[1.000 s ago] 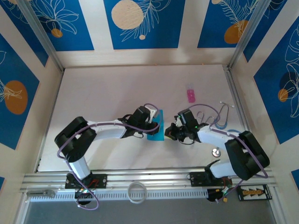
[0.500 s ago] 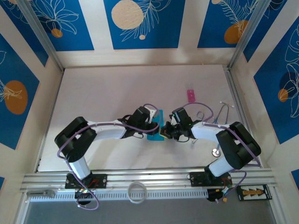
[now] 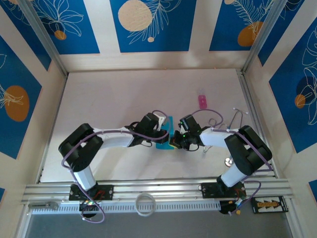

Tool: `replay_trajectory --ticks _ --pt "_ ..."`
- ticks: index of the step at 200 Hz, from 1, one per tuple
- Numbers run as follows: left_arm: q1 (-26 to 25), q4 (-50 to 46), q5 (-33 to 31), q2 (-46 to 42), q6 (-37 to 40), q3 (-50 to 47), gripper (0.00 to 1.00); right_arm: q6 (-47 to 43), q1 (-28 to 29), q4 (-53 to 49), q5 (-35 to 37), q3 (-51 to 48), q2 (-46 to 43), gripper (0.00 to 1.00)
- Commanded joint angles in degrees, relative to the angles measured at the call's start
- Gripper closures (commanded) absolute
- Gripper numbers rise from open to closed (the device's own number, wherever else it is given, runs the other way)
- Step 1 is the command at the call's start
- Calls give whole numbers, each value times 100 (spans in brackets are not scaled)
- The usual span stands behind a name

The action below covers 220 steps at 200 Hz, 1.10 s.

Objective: Fold a paper plane with a square sheet of paper (pick it up from the middle)
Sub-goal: Fold the triangle a second time at the center of the table.

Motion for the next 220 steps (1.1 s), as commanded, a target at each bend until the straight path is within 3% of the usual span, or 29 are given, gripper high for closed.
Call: replay_trajectory --ticks 1,94,182,220 --pt "180 56 388 192 -26 29 100 -188 -56 -613 231 2 121 98" --pt "317 -93 187 285 537 75 100 -455 -103 -930 256 210 173 98" --pt "334 564 -37 264 1242 -266 100 -579 -110 -938 70 265 243 98" --pt "351 387 -37 299 1494 -218 99 -601 -108 -974 68 291 243 98"
